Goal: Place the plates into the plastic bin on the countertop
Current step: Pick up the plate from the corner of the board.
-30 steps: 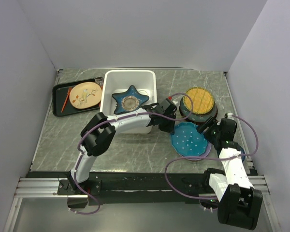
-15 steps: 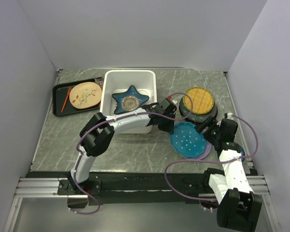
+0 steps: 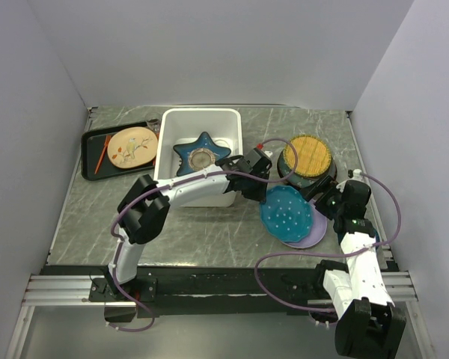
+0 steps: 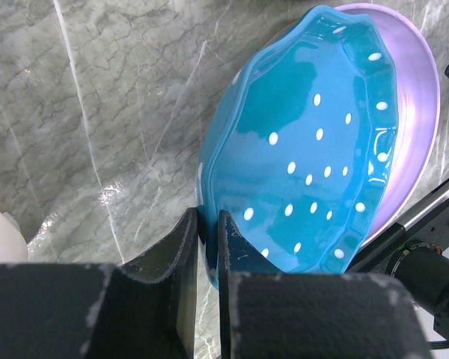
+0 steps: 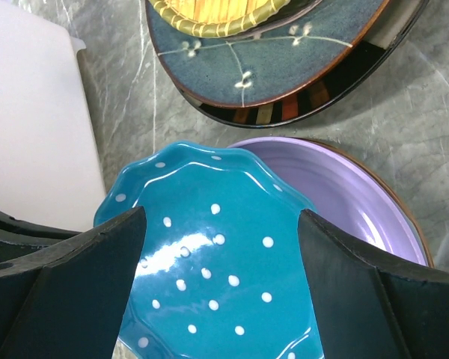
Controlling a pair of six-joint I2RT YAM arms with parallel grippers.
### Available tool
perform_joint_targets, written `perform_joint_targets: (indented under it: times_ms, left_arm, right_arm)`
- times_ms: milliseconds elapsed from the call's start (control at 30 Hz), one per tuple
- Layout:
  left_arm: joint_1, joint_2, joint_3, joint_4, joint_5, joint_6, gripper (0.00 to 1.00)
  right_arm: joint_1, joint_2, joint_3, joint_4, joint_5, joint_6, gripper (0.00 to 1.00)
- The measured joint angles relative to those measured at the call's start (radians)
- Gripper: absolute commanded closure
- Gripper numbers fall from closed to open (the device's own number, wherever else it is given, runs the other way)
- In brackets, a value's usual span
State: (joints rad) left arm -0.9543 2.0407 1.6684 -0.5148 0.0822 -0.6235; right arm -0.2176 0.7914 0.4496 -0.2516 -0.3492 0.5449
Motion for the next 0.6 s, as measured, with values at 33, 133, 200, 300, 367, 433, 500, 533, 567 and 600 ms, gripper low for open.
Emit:
perform_joint_targets:
  times_ms: [33, 133, 200, 300, 367, 433, 500, 533, 567, 600]
  left_arm:
    - [0.0, 0.0, 0.001, -0.002, -0.001, 0.002, 0.99]
    - [0.0, 0.0, 0.004, -0.006, -0.001, 0.003, 0.99]
    - [0.0, 0.0, 0.004, -0.006, -0.001, 0.003, 0.99]
    - [0.0, -0.003, 0.004, -0.006, -0.001, 0.003, 0.99]
    - [0.0, -0.006, 0.004, -0.007, -0.001, 0.003, 0.99]
    - [0.0, -0.013, 0.004, -0.007, -0.002, 0.003, 0.99]
    - [-0.002, -0.022, 0.004, -0.01, -0.002, 0.003, 0.99]
    - [-0.002, -0.028, 0.005, -0.014, -0.002, 0.003, 0.99]
    - [-0.002, -0.033, 0.006, -0.017, -0.002, 0.003, 0.99]
    - [-0.002, -0.037, 0.01, -0.022, -0.002, 0.003, 0.99]
  right_arm:
    - [0.0, 0.0, 0.0, -0.001, 0.0, 0.0, 0.11]
    - [0.0, -0.002, 0.0, -0.006, 0.0, 0.0, 0.11]
    - [0.0, -0.006, 0.001, -0.01, 0.0, 0.0, 0.11]
    - [0.0, -0.018, 0.002, -0.017, 0.0, 0.0, 0.11]
    - [0.002, -0.026, 0.002, -0.02, 0.0, 0.0, 0.11]
    - [0.002, -0.034, 0.003, -0.022, -0.001, 0.0, 0.11]
    - [0.002, -0.041, 0.004, -0.024, -0.001, 0.0, 0.11]
    - [0.002, -0.045, 0.004, -0.026, -0.003, 0.0, 0.11]
    - [0.002, -0.047, 0.004, -0.026, -0.004, 0.0, 0.11]
    - [0.002, -0.05, 0.005, -0.027, -0.006, 0.0, 0.11]
